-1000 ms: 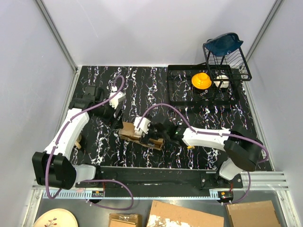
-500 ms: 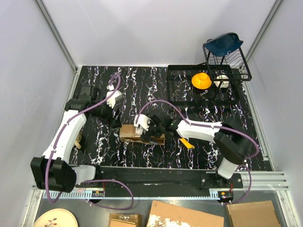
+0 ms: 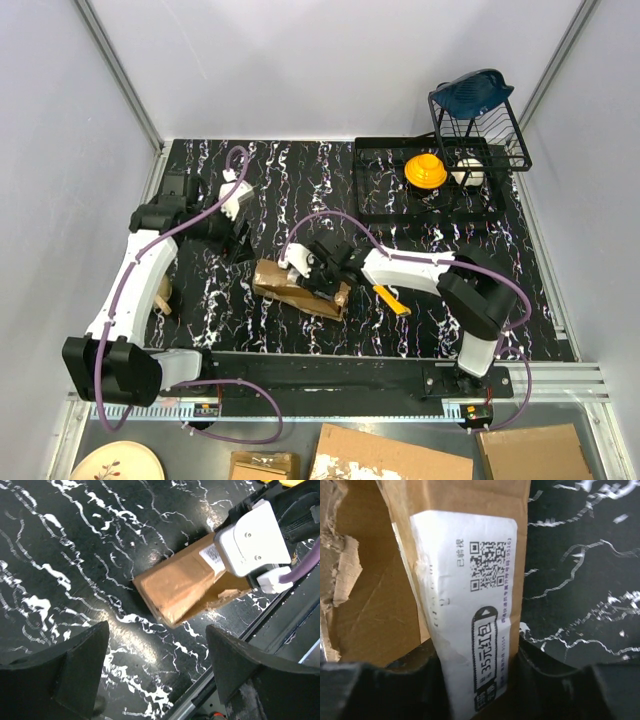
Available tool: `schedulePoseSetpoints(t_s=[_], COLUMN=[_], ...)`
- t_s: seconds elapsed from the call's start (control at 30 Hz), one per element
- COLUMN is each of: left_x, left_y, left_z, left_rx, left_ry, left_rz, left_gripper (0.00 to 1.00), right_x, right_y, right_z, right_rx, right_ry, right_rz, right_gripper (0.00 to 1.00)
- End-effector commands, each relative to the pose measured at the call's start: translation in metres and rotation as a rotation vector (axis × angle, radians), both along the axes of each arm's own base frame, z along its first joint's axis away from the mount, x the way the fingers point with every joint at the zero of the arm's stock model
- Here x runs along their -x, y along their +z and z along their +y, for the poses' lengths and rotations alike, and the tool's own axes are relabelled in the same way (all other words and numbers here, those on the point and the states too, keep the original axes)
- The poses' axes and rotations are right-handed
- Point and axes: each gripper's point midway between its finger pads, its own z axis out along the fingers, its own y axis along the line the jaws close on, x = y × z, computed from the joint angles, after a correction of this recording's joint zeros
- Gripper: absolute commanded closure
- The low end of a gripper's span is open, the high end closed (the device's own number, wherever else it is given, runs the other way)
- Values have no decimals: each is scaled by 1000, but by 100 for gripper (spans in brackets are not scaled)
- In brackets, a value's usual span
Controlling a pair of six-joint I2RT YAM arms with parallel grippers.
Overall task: Unpack the express box
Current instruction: Open the express box at the center of the board.
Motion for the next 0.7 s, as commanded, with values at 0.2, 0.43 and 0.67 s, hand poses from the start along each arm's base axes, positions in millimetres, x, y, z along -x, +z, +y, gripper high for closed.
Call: schedulePoseSetpoints(t_s=[0.2, 0.43, 0.67], left_x=[-60, -32, -22], left_y=[158, 195, 167], left_z=[15, -17, -22], left_rx=[21, 201, 244], left_ry=[229, 116, 113], left_rz=[-307, -263, -264], left_gripper=[1, 1, 1], right_x=[-55, -83, -103], right_y=[87, 137, 193], right_z=[21, 22, 17], right_rx=[-220, -323, -478], right_ry=[-358, -511, -813], right_rz=[-444, -700, -693], right_gripper=[59, 56, 47])
